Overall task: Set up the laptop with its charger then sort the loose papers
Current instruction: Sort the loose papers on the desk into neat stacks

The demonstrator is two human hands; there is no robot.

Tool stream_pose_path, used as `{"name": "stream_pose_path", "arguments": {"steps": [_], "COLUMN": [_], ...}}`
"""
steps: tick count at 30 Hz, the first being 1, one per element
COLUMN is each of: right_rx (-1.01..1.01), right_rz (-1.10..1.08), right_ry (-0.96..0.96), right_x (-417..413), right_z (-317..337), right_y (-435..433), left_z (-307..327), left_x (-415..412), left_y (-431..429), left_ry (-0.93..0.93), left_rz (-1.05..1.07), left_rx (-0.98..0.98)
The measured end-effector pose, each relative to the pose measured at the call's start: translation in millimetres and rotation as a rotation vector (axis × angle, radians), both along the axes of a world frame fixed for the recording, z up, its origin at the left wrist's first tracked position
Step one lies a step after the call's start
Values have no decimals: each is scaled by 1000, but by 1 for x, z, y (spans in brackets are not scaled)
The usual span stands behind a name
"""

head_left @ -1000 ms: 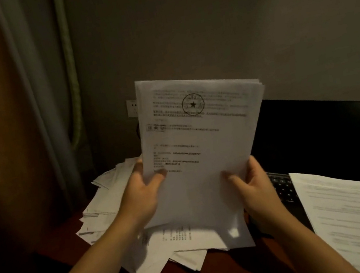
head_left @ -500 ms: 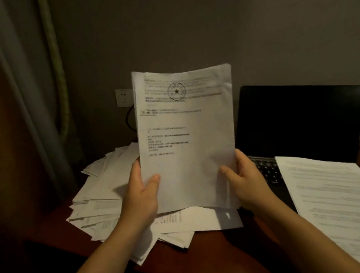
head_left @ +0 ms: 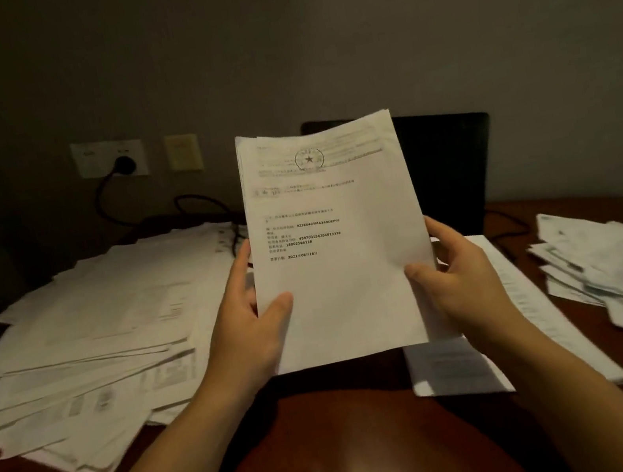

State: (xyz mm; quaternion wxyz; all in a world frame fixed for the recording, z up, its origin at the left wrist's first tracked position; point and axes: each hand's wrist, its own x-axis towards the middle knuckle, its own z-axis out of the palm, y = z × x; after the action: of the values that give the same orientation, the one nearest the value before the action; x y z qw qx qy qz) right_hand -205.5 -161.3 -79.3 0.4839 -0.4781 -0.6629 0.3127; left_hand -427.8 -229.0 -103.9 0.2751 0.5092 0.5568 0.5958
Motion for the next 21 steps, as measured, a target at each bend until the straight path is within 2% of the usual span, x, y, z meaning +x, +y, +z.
{"name": "stream_pose_path", "arguments": {"steps": [5,8,15,21], "right_rx": [-119,-193,-204,-231], "right_rz": [-82,-119,-239,-232], "right_ry": [-102,-173,-296,-718], "right_x": [66,97,138,145], "right_z": [-1,-2,-10,-33], "right_y": [-3,-1,2,9], "left_z": [6,6,2,-9], "left_x": [50,73,109,119], "left_y": [19,29,46,41], "left_ry": [-10,84,497,915], "left_rz": [-191,-264,-209,-93], "left_rx": [-145,-194,-166,-157]}}
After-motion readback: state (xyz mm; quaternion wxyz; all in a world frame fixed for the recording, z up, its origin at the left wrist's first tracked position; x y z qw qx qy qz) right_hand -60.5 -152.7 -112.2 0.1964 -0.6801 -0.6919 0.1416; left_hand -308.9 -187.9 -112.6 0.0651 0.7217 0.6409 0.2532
